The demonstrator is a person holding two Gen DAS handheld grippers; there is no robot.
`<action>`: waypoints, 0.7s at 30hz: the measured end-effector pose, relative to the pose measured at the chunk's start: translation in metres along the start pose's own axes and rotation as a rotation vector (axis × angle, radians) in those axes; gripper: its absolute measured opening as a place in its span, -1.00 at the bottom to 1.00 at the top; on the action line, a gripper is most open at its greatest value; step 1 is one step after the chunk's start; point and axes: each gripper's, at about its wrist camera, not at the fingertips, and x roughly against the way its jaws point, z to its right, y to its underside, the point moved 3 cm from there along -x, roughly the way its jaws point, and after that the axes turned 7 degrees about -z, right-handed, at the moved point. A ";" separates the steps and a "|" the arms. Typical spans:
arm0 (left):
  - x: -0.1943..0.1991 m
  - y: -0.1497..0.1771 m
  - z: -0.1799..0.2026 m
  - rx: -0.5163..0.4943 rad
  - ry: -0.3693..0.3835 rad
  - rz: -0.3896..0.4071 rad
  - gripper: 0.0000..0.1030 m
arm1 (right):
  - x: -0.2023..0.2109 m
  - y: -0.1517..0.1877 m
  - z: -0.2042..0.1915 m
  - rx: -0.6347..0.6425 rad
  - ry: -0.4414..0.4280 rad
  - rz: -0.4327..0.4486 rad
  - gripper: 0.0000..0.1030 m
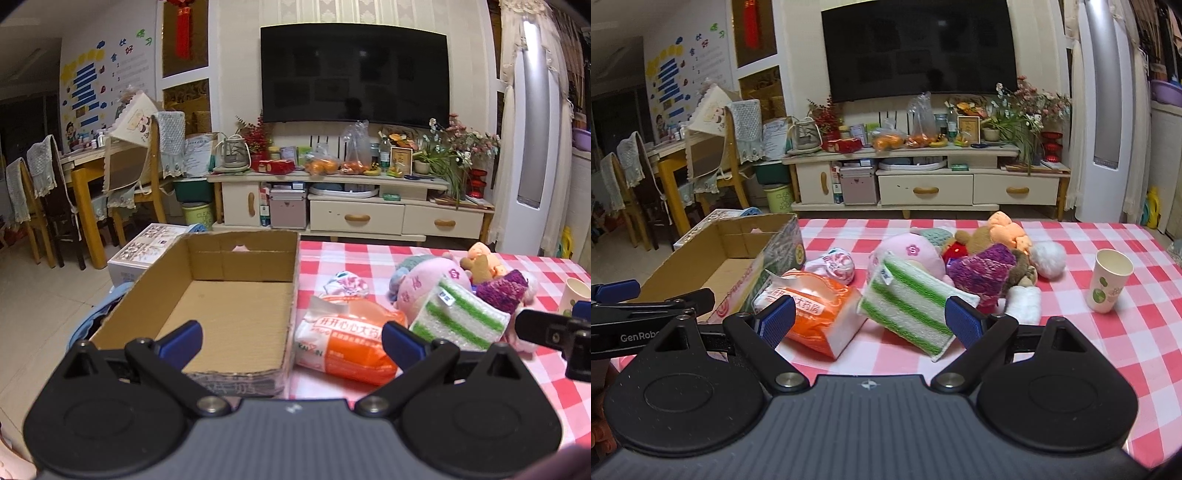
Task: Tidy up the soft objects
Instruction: 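Move the left tool toward the striped sponge while the right tool approaches the white fluffy slipper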
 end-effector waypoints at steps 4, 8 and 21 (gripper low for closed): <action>-0.004 0.002 -0.004 0.002 -0.004 -0.009 0.99 | 0.002 0.003 0.001 0.017 -0.003 0.008 1.00; -0.007 0.005 -0.001 -0.002 -0.011 -0.019 0.99 | 0.000 -0.001 0.009 0.008 -0.007 0.003 1.00; -0.019 0.009 0.022 -0.046 0.060 -0.045 0.99 | -0.021 0.017 0.029 -0.048 0.028 -0.007 1.00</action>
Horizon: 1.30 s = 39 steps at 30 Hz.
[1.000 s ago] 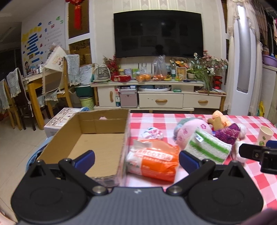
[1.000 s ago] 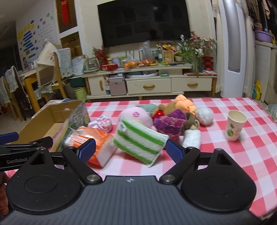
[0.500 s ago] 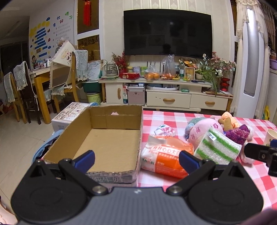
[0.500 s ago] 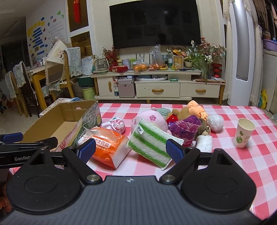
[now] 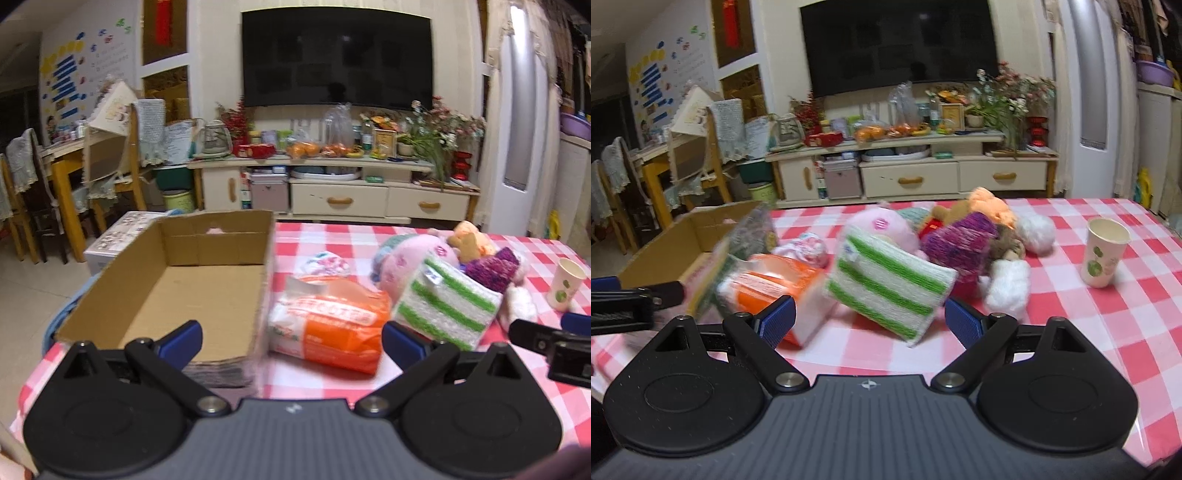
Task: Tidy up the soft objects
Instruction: 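Move the left tool toward the striped sponge while the right tool approaches the white fluffy slipper, then close the left tool on the green striped sponge while the right tool grasps the white slipper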
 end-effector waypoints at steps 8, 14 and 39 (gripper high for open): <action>-0.016 -0.003 0.049 -0.166 0.153 -0.004 0.98 | -0.011 0.010 0.044 -0.040 0.117 0.011 1.00; -0.044 -0.013 0.088 -0.329 0.244 0.012 0.98 | -0.025 0.014 0.077 -0.096 0.147 -0.006 1.00; -0.152 -0.035 0.142 -0.367 0.366 -0.150 0.41 | -0.092 -0.009 0.115 -0.233 0.122 -0.108 0.77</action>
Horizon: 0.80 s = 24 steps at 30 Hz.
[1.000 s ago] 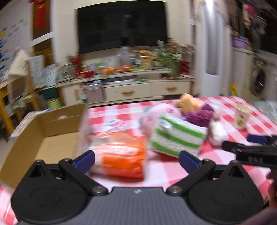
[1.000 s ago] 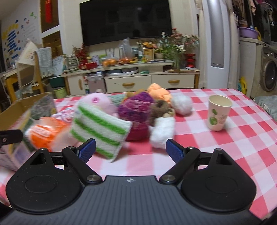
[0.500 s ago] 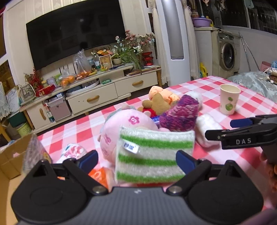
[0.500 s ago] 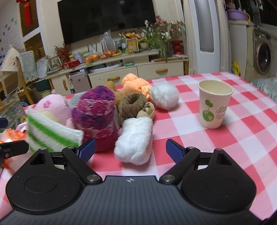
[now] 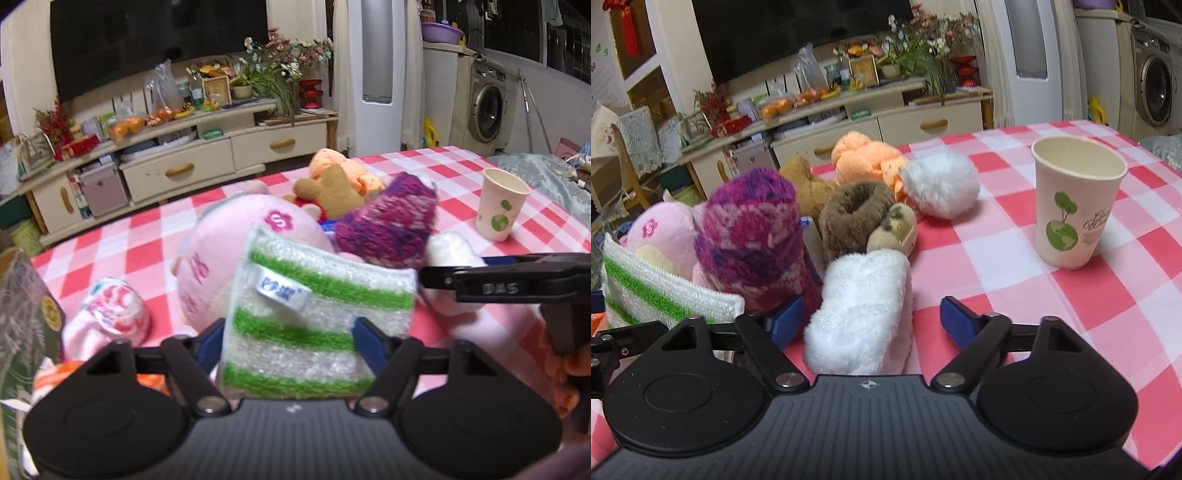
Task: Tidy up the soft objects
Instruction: 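Close the left tool on the green striped sponge while the right tool grasps the white slipper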
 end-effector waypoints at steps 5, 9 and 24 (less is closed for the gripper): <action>-0.001 0.000 0.003 0.007 0.006 0.001 0.29 | 0.000 0.004 0.004 -0.002 0.016 -0.030 0.46; 0.002 0.002 0.005 0.040 0.050 -0.017 -0.01 | 0.002 0.005 0.005 0.007 0.020 -0.040 0.25; -0.016 0.016 0.020 0.060 0.153 -0.011 0.01 | 0.010 0.012 0.000 0.098 0.033 -0.042 0.21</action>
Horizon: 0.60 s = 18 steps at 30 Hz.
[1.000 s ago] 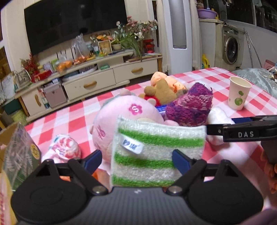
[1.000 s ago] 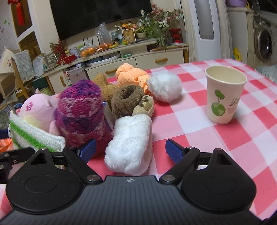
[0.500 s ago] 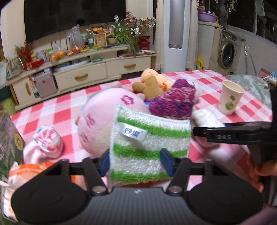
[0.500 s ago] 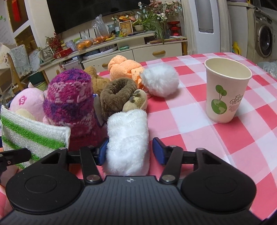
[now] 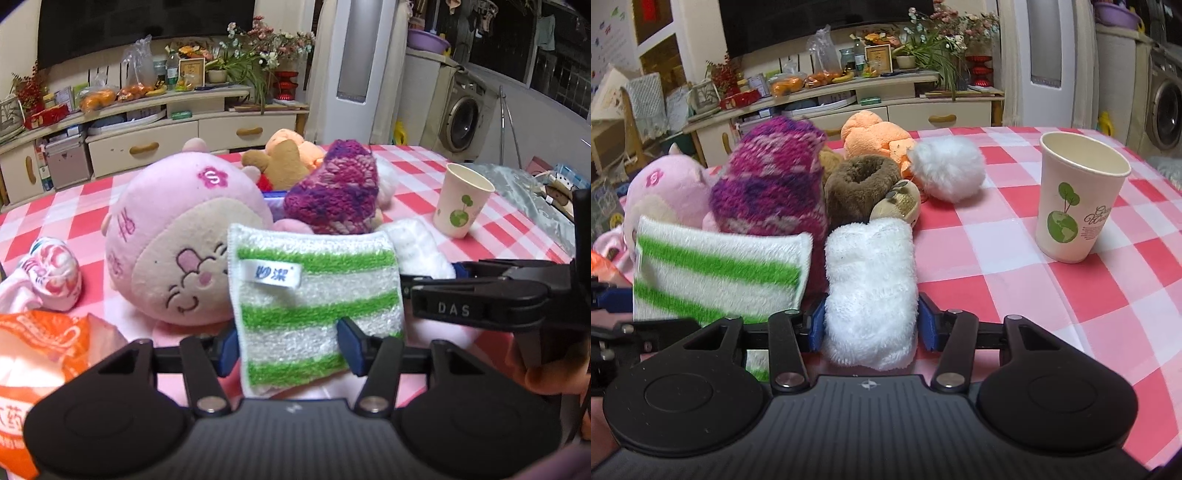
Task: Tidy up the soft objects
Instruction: 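Close the left tool on the green striped sponge while the right tool grasps the white slipper, then carry the sponge with the left tool into the box while the right tool drops the slipper there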
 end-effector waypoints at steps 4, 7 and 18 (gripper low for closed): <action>0.003 0.002 0.002 0.001 -0.020 0.022 -0.16 | 0.001 -0.001 0.002 0.022 0.011 0.005 0.21; 0.010 0.002 0.002 -0.004 -0.024 0.040 -0.28 | 0.003 -0.002 0.002 0.024 0.015 0.005 0.20; 0.041 0.002 0.000 0.009 -0.019 0.099 -0.54 | 0.012 -0.001 -0.005 0.026 -0.009 0.013 0.18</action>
